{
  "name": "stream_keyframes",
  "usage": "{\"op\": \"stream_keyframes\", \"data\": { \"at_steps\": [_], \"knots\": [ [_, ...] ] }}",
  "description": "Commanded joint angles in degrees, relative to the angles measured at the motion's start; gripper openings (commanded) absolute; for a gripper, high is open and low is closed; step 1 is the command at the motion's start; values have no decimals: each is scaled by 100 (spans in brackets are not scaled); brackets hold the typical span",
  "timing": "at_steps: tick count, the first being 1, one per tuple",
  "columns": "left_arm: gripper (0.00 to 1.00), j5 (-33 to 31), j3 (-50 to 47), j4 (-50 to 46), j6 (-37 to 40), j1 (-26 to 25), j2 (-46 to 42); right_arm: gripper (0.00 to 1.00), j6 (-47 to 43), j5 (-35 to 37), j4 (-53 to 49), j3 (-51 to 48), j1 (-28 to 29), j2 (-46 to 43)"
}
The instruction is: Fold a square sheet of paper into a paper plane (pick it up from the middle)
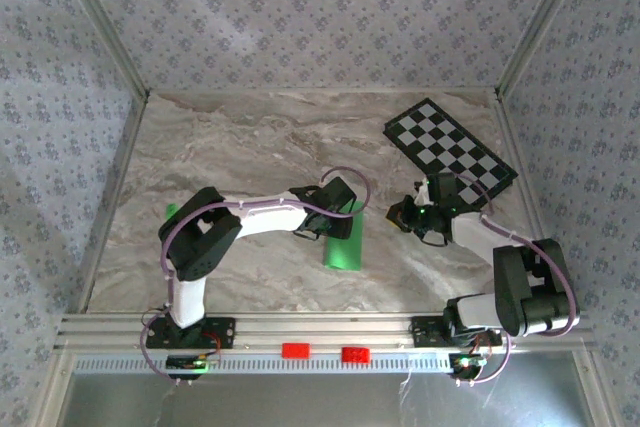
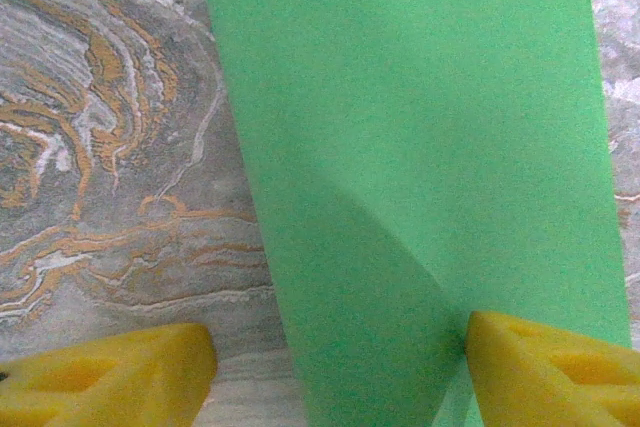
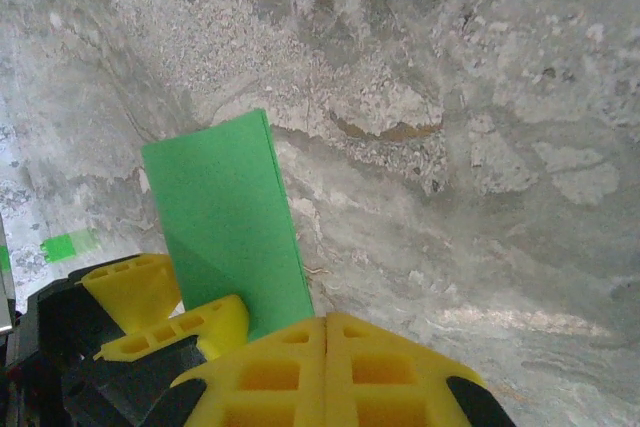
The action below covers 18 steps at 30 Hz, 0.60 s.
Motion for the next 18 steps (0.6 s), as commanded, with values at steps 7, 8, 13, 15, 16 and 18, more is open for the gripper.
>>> {"op": "stream_keyframes", "data": {
  "at_steps": [7, 8, 13, 15, 16, 18],
  "knots": [
    [71, 110, -255, 374, 43, 58, 769, 1, -109, -183, 8, 128, 394, 113],
    [71, 123, -256, 392, 95, 52, 768, 1, -92, -185, 2, 150, 436, 156],
    [71, 88, -234, 349, 155, 58, 747, 1, -66, -202, 56, 228, 529, 318],
    [71, 53, -220, 331, 131, 59, 751, 2, -53, -212, 83, 237, 564, 363],
    [71, 64, -230, 344, 129, 58, 751, 2, -45, -212, 86, 247, 593, 380],
    [71, 53, -229, 342, 104, 58, 756, 2, -27, -212, 111, 257, 630, 406]
  ]
}}
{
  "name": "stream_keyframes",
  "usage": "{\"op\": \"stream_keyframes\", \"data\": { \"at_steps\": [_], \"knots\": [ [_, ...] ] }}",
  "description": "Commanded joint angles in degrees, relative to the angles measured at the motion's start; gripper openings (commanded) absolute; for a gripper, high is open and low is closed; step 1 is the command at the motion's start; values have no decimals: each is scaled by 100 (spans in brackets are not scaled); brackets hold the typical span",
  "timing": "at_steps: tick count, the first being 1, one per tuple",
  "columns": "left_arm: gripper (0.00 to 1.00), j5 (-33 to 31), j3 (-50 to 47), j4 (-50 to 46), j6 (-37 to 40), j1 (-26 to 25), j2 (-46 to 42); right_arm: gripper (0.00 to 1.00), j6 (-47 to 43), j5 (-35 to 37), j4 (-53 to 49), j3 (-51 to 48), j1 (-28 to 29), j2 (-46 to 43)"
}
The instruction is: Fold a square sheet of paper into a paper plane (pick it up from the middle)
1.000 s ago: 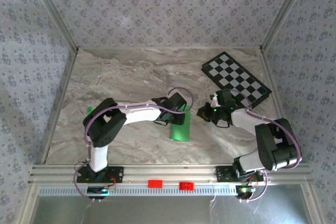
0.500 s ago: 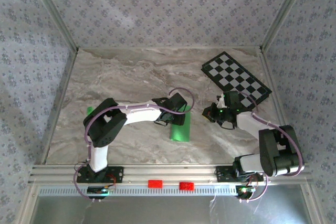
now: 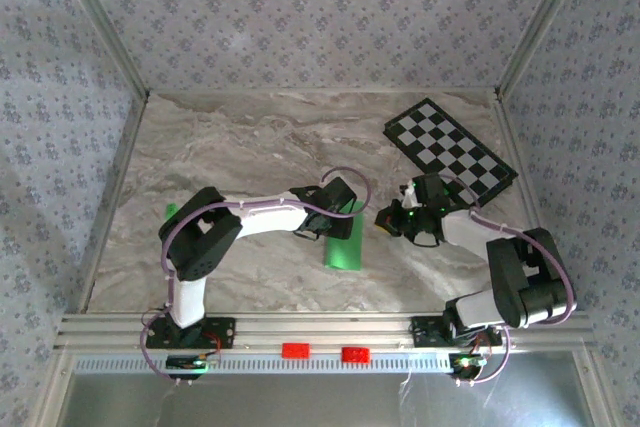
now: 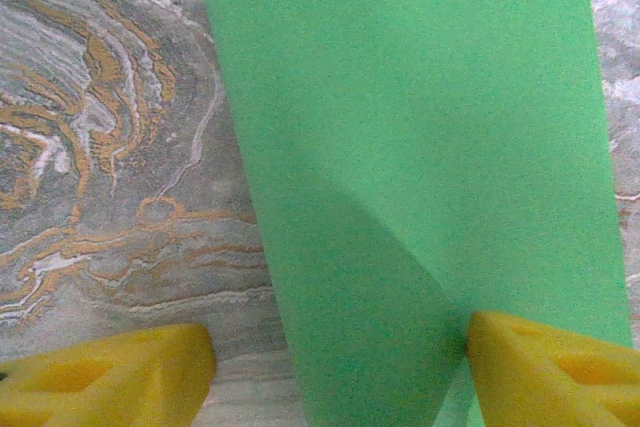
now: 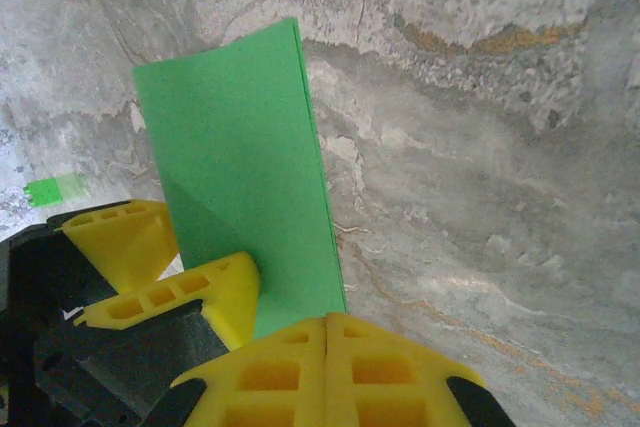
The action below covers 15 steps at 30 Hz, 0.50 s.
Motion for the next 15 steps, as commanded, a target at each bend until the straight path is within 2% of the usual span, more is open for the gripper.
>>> {"op": "stream_keyframes", "data": {
  "at_steps": [1, 4, 9, 15],
  "knots": [
    [72, 88, -244, 357, 83, 62, 747, 2, -26, -105, 92, 173, 93, 92],
    [72, 117, -258, 380, 102, 62, 762, 0, -48, -190, 152, 285, 220, 238],
    [72, 113, -320, 461, 120, 62, 737, 0, -19, 265, -119, 515, 398, 444],
    [72, 108, -350, 463, 121, 62, 756, 0, 87, 115, 99, 697, 556, 723]
  ]
}}
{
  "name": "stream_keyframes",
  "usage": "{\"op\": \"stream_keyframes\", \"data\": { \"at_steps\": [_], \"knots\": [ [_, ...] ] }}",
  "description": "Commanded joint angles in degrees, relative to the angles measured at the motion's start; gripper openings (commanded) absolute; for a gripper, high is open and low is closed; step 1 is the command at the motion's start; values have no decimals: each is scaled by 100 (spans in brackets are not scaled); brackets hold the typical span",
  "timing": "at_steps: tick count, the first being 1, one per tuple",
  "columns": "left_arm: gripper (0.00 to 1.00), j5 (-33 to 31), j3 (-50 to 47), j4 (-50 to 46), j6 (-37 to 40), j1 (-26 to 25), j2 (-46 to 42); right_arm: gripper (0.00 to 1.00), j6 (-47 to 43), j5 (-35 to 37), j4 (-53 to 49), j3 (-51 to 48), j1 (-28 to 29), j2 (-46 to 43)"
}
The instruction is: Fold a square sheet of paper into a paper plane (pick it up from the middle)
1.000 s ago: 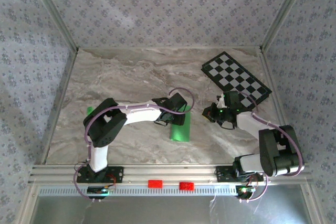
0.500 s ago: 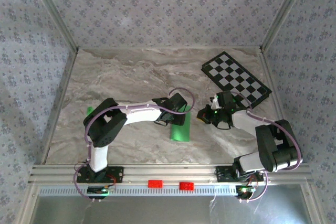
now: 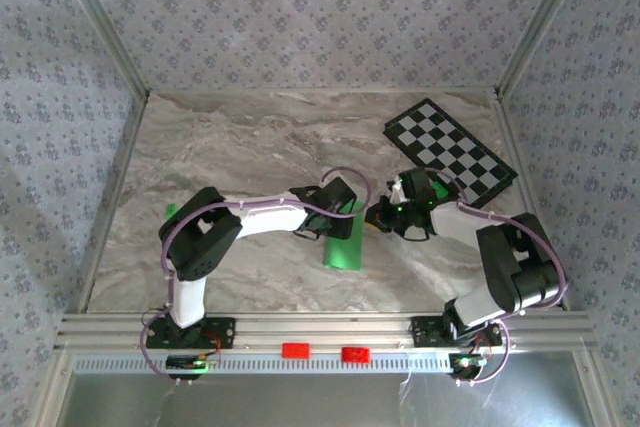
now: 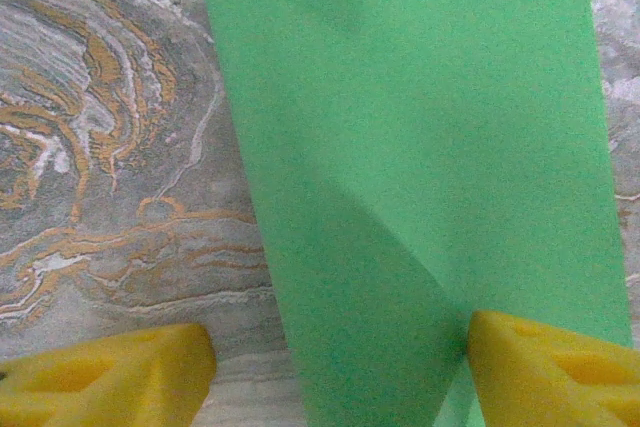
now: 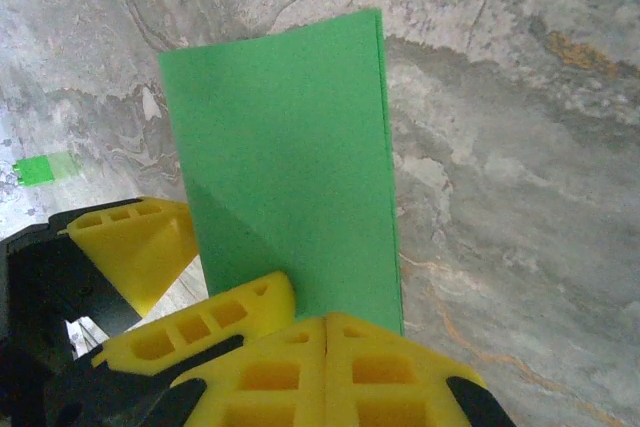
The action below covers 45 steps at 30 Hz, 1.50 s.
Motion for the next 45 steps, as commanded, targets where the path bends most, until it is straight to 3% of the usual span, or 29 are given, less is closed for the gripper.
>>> {"op": "stream_keyframes", "data": {
  "at_steps": [1, 23, 34, 45],
  "knots": [
    [72, 119, -345, 456, 123, 62, 761, 0, 79, 45, 27, 239, 147, 212],
    [72, 116, -314, 404, 130, 52, 835, 0, -34, 19, 41, 540, 352, 1023],
    [72, 159, -286, 428, 55, 45, 820, 0, -753, 633, -699, 357, 308, 1240],
    [75, 364, -430, 726, -387, 45, -351, 0, -1924, 448, -1396, 619, 75, 1435]
  ]
}}
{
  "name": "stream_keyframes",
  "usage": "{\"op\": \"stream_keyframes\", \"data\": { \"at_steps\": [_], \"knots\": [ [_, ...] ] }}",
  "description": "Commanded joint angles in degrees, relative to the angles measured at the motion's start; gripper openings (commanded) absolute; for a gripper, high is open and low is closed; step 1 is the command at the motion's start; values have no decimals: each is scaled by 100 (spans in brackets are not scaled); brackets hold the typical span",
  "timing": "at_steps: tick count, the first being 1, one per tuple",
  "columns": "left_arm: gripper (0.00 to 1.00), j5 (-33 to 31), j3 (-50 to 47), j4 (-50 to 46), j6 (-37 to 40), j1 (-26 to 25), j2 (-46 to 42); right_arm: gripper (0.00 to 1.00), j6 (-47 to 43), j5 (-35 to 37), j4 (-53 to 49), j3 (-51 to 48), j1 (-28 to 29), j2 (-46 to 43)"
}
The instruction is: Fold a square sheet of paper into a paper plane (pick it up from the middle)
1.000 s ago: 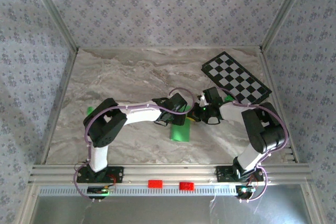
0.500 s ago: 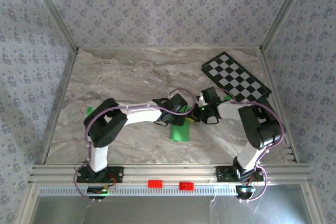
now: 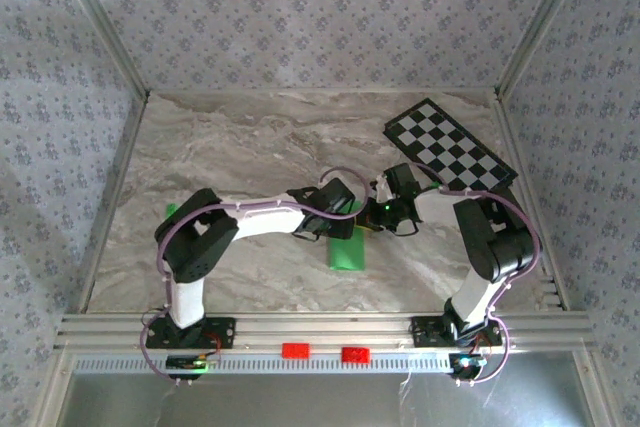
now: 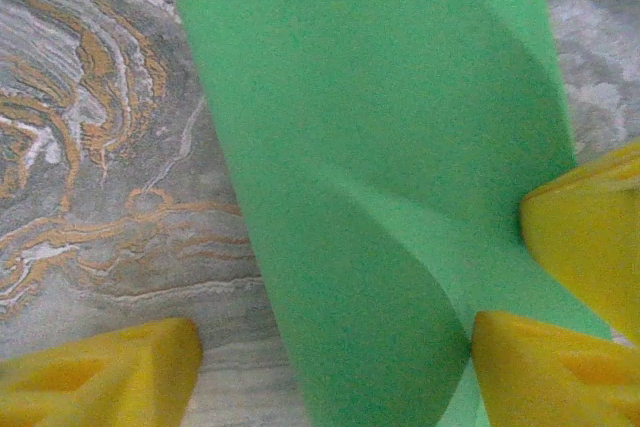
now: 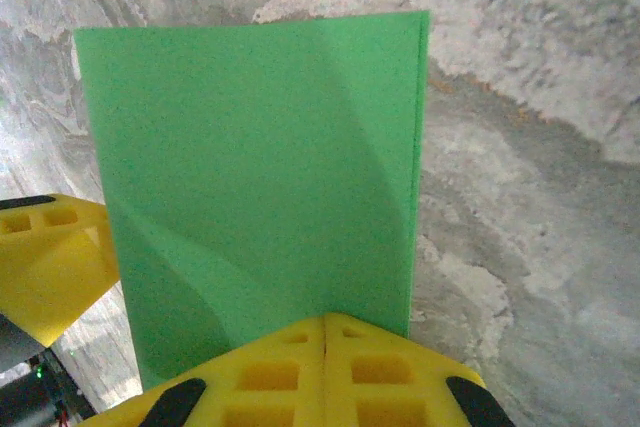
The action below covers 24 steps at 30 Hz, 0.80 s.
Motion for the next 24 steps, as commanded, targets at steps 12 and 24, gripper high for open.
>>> {"op": "stream_keyframes", "data": {
  "at_steps": [12, 24],
  "knots": [
    [42, 1037, -1188, 1465, -584, 520, -1782, 0, -1356, 461, -1792, 79, -312, 127],
    [45, 2168, -964, 1774, -1076, 609, -1069, 0, -1255, 468, -1679, 24, -381, 173]
  ]
}}
